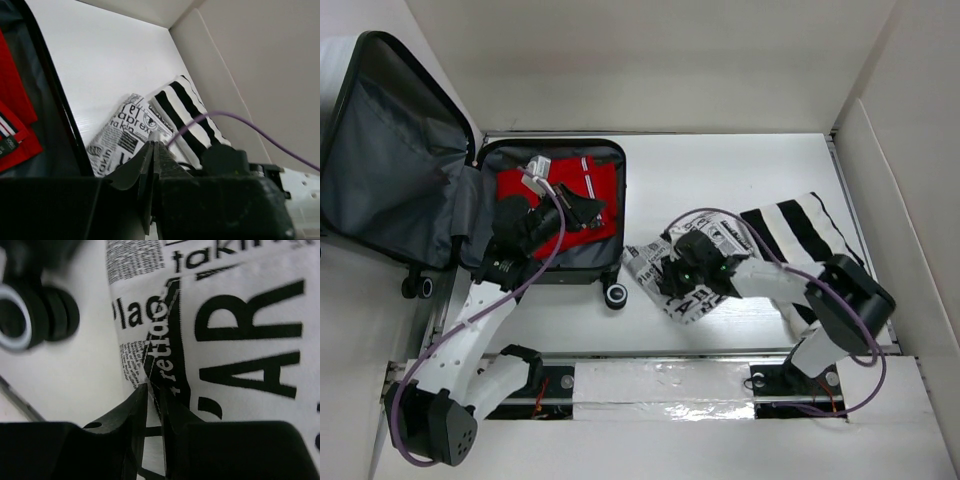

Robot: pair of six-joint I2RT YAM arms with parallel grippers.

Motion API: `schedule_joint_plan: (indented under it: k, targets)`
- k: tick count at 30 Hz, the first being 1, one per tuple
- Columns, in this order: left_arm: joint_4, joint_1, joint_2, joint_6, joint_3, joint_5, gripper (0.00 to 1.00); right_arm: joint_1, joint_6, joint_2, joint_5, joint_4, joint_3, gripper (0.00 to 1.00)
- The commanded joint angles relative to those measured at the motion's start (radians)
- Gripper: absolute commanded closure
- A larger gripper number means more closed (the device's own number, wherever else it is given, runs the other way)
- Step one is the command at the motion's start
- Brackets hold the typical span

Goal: Pack the luggage

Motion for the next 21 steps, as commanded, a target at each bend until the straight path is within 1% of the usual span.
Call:
schedule_joint_plan:
  k: [1, 3, 5, 9, 11, 12, 13, 14, 15, 17, 18, 19, 20, 21]
  targets:
    - [0.088, 0.004, -0.005, -0.017, -0.034, 0.068, 1.00, -0.068, -0.019, 0.163, 0.030, 0.080, 0.133, 0.77]
    - [0.117, 0.004, 0.024, -0.048, -0.067, 0.093, 1.00, -0.137, -0.006, 0.216, 0.054, 0.113, 0.192, 0.77]
    - [0.157, 0.004, 0.042, -0.060, -0.084, 0.087, 1.00, -0.207, 0.027, 0.277, 0.051, 0.142, 0.271, 0.77]
    - [0.163, 0.004, 0.097, -0.063, -0.097, 0.068, 1.00, -0.290, 0.057, 0.319, 0.106, 0.157, 0.339, 0.77]
    - [0.189, -0.041, 0.119, -0.071, -0.113, 0.036, 0.99, -0.318, 0.056, 0.323, 0.111, 0.157, 0.350, 0.77]
    - [0.188, -0.067, 0.140, -0.067, -0.103, -0.019, 0.97, -0.339, 0.051, 0.314, 0.082, 0.154, 0.356, 0.77]
    - [0.191, -0.094, 0.159, -0.059, -0.094, -0.042, 0.93, -0.340, 0.039, 0.303, 0.058, 0.156, 0.355, 0.75]
    - [0.194, -0.152, 0.180, -0.056, -0.078, -0.064, 0.92, -0.340, 0.027, 0.288, 0.041, 0.156, 0.350, 0.74]
    - [0.194, -0.176, 0.227, -0.050, -0.046, -0.115, 0.89, -0.330, 0.007, 0.244, 0.030, 0.142, 0.341, 0.72]
    - [0.203, -0.193, 0.278, -0.048, -0.020, -0.166, 0.84, -0.310, -0.018, 0.189, 0.030, 0.112, 0.332, 0.71]
    - [0.212, -0.193, 0.332, -0.048, -0.011, -0.189, 0.80, -0.310, -0.027, 0.158, 0.036, 0.098, 0.322, 0.70]
    - [0.206, -0.205, 0.358, -0.036, 0.021, -0.225, 0.72, -0.300, -0.039, 0.085, 0.034, 0.084, 0.289, 0.67]
    - [0.192, -0.205, 0.384, -0.019, 0.044, -0.225, 0.68, -0.300, -0.044, 0.043, 0.034, 0.084, 0.264, 0.65]
    - [0.163, -0.232, 0.412, 0.001, 0.073, -0.269, 0.65, -0.300, -0.045, -0.002, 0.031, 0.084, 0.238, 0.63]
